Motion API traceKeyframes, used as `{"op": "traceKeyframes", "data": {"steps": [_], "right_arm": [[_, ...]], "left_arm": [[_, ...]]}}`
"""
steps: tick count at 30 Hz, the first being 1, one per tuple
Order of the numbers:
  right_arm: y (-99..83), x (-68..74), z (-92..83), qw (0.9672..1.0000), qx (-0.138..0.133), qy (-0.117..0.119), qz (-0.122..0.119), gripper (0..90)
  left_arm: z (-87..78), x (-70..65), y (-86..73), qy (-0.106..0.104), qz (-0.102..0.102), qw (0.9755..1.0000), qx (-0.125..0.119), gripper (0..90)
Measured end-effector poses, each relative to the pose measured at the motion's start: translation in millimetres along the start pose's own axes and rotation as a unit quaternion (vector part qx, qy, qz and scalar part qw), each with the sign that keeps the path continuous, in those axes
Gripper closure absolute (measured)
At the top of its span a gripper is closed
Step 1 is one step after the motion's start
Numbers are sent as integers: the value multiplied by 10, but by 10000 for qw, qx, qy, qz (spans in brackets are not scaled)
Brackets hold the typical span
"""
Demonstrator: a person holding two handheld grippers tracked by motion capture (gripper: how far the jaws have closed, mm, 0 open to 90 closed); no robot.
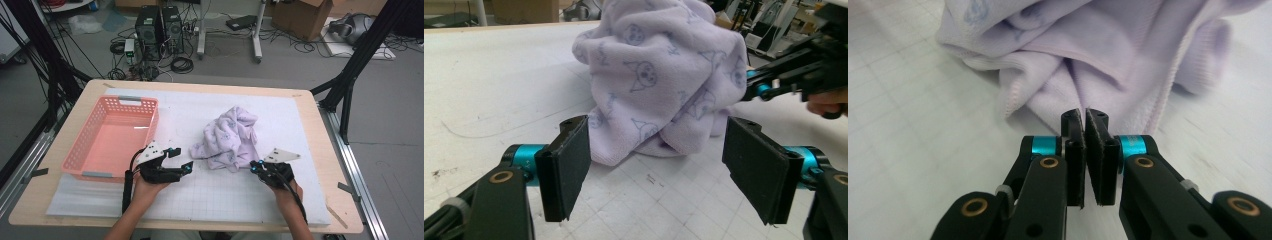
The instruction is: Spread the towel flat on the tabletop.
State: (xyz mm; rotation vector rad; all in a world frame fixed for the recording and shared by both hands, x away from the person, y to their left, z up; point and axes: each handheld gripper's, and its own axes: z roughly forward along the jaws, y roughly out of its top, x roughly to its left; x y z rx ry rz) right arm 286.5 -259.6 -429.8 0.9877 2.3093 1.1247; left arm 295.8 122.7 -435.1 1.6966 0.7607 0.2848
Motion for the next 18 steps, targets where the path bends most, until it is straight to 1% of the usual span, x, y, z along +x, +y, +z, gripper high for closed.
{"op": "traceKeyframes", "data": {"steps": [1,3,5,6,8,9,10,11,12,15,16,18], "right_arm": [[-35,-19,-74,10000,-1,-46,34,861],[-108,-75,-219,9997,20,-232,90,861],[-190,-144,-351,9982,149,-564,123,861],[-236,-182,-406,9974,182,-675,176,860],[-310,-240,-483,9965,151,-754,337,850],[-325,-251,-512,9958,112,-812,401,825],[-329,-258,-535,9950,54,-895,433,741],[-323,-268,-556,9942,-69,-935,528,649],[-308,-269,-576,9935,-198,-907,664,634],[-253,-232,-571,9939,-530,-596,758,544],[-230,-203,-531,9942,-578,-519,738,514],[-192,-162,-445,9953,-537,-436,682,458]], "left_arm": [[4,-2,-1,-6,6,10000,2,276],[7,-8,-1,-7,13,10000,21,276],[15,-15,-3,-19,17,10000,35,276],[20,-17,-5,-20,23,10000,54,276],[35,-26,-6,-35,30,10000,61,276],[42,-31,-5,-42,41,10000,71,276],[50,-35,-5,-59,50,10000,62,276],[57,-38,-6,-73,62,9999,79,276],[64,-40,-8,-78,69,9999,106,276],[80,-43,-13,-93,72,9998,142,277],[82,-43,-12,-98,70,9998,150,276],[88,-42,-11,-85,64,9998,145,276]]}}
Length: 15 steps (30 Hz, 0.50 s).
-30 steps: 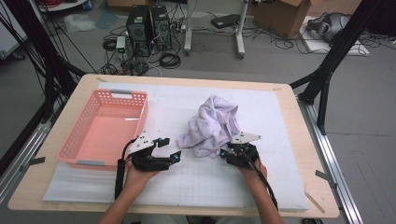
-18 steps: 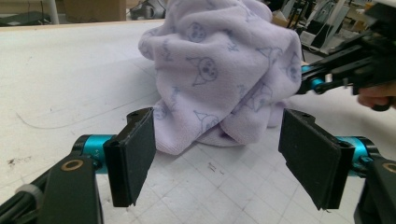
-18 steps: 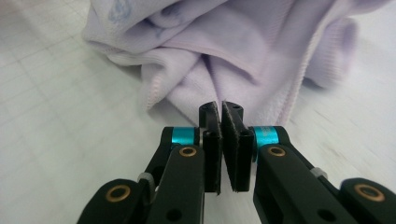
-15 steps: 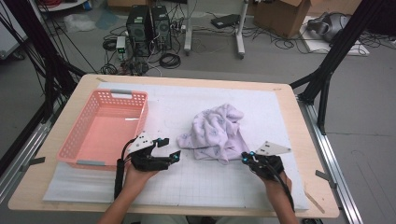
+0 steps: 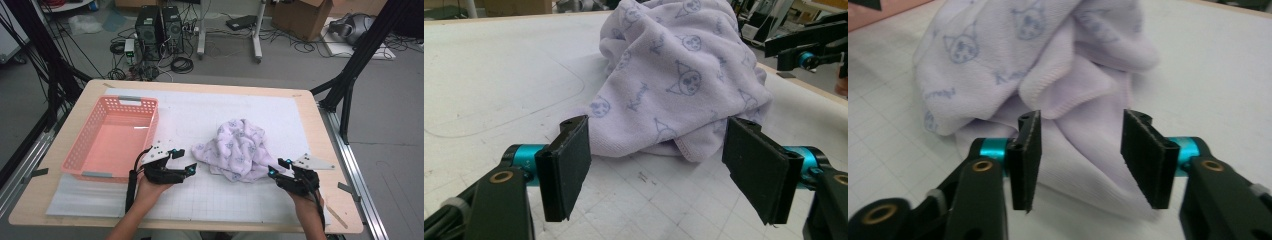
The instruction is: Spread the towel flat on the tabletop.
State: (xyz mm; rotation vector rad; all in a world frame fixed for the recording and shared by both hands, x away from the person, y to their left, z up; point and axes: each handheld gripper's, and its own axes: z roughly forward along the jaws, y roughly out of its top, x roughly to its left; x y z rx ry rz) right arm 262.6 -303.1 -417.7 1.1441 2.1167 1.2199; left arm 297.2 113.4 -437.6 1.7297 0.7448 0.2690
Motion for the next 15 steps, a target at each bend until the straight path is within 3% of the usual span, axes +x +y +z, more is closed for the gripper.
{"op": "traceKeyframes", "data": {"steps": [6,8,9,10,11,12,13,15], "right_arm": [[193,87,344,9999,-92,93,-71,311],[275,90,481,9999,-98,116,-8,300],[306,91,579,9999,38,136,-6,317],[316,99,628,9997,160,197,21,413],[320,99,680,9988,305,382,-59,598],[315,115,704,9977,399,520,-148,696],[314,126,694,9976,411,543,-159,757],[308,153,596,9972,335,638,-211,776]], "left_arm": [[16,-9,-9,19,-32,10000,20,277],[26,-14,-13,14,-22,10000,43,276],[26,-16,-14,-3,-25,10000,54,277],[27,-17,-17,-7,-26,10000,55,277],[25,-15,-19,-13,-21,10000,62,276],[23,-13,-21,-18,-20,10000,60,277],[18,-10,-22,-9,-24,10000,61,276],[6,-5,-23,5,-41,10000,48,277]]}}
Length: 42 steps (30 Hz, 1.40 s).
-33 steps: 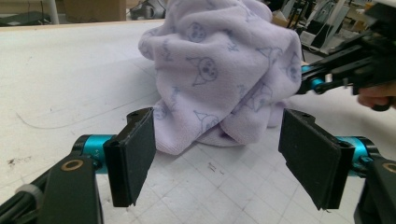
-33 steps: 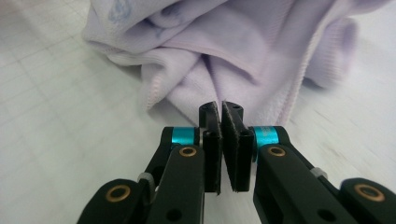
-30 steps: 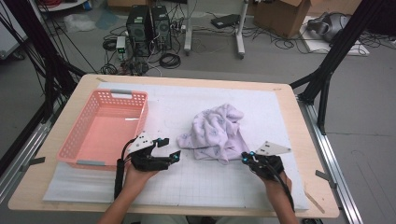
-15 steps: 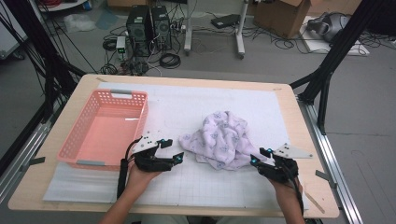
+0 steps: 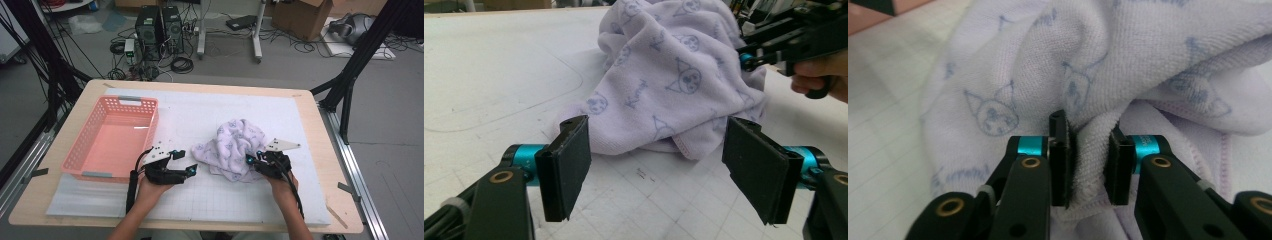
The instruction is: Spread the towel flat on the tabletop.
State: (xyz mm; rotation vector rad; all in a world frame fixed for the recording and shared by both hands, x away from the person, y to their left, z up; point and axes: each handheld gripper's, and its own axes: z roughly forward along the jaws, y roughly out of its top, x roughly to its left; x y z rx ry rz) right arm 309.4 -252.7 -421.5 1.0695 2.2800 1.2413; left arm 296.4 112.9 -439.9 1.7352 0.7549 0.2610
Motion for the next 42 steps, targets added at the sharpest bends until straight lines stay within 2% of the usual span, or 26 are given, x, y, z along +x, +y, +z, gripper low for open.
{"op": "traceKeyframes", "data": {"steps": [2,5,8,11,14,17,20,22,25,28,31,34,38,40,42], "right_arm": [[-27,24,-123,9999,-45,16,-92,776],[-130,41,-389,9999,-135,57,-25,769],[-254,34,-657,9998,-193,-9,1,762],[-392,2,-888,9997,-146,-179,-25,765],[-543,-41,-1056,9991,28,-424,-27,766],[-691,-84,-1156,9986,145,-491,136,765],[-775,-109,-1208,9985,161,-468,229,741],[-783,-118,-1239,9987,69,-400,303,661],[-731,-132,-1319,9973,-397,-402,467,533],[-649,-146,-1378,9945,-765,-512,492,492],[-573,-168,-1333,9929,-837,-673,509,484],[-536,-226,-1204,9916,-830,-813,571,480],[-540,-307,-1067,9916,-796,-819,616,464],[-552,-329,-1036,9919,-763,-823,600,460],[-563,-337,-1035,9919,-741,-835,600,460]], "left_arm": [[-13,7,0,9,-1,10000,-15,277],[-25,16,2,21,-16,10000,-34,279],[-23,25,2,33,-31,10000,-23,279],[-12,26,4,34,-26,10000,-36,279],[-1,26,2,31,-26,10000,-18,279],[13,16,0,21,-11,10000,-6,279],[17,9,1,7,1,10000,12,279],[21,8,0,14,-7,10000,8,279],[23,13,-2,18,-7,10000,10,279],[26,14,-5,9,-8,10000,29,279],[37,15,-9,4,5,10000,66,279],[54,13,-14,14,17,10000,95,279],[86,12,-14,2,19,9999,110,286],[108,10,-16,-52,-35,9999,134,293],[133,11,-7,-60,1,9997,216,301]]}}
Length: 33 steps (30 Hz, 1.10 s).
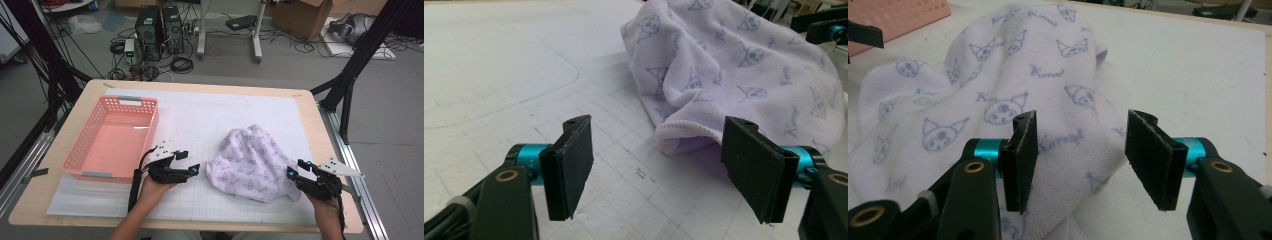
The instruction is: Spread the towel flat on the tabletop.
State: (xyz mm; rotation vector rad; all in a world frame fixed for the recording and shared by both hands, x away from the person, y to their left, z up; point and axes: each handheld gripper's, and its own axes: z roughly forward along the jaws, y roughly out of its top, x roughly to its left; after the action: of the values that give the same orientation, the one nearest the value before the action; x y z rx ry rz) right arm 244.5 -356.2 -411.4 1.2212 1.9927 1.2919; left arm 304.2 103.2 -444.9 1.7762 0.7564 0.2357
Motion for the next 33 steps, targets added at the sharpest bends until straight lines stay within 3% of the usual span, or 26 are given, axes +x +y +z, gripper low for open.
{"op": "traceKeyframes", "data": {"steps": [7,17,24,28,30,33], "right_arm": [[-40,-54,-17,10000,-57,-43,39,439],[-45,-78,-50,9998,-141,-100,44,439],[-47,-90,-59,9997,-179,-107,81,439],[-53,-97,-54,9998,-167,-102,99,439],[-58,-100,-48,9998,-156,-90,95,440],[-60,-102,-42,9998,-160,-95,83,439]], "left_arm": [[132,76,152,91,-220,9997,48,341],[591,106,563,14,-362,9992,144,369],[1010,75,643,4,-298,9982,518,350],[1211,-4,662,-116,-267,9968,743,311],[1302,-75,681,-218,-139,9960,857,298],[1473,-181,672,-231,180,9914,1272,284]]}}
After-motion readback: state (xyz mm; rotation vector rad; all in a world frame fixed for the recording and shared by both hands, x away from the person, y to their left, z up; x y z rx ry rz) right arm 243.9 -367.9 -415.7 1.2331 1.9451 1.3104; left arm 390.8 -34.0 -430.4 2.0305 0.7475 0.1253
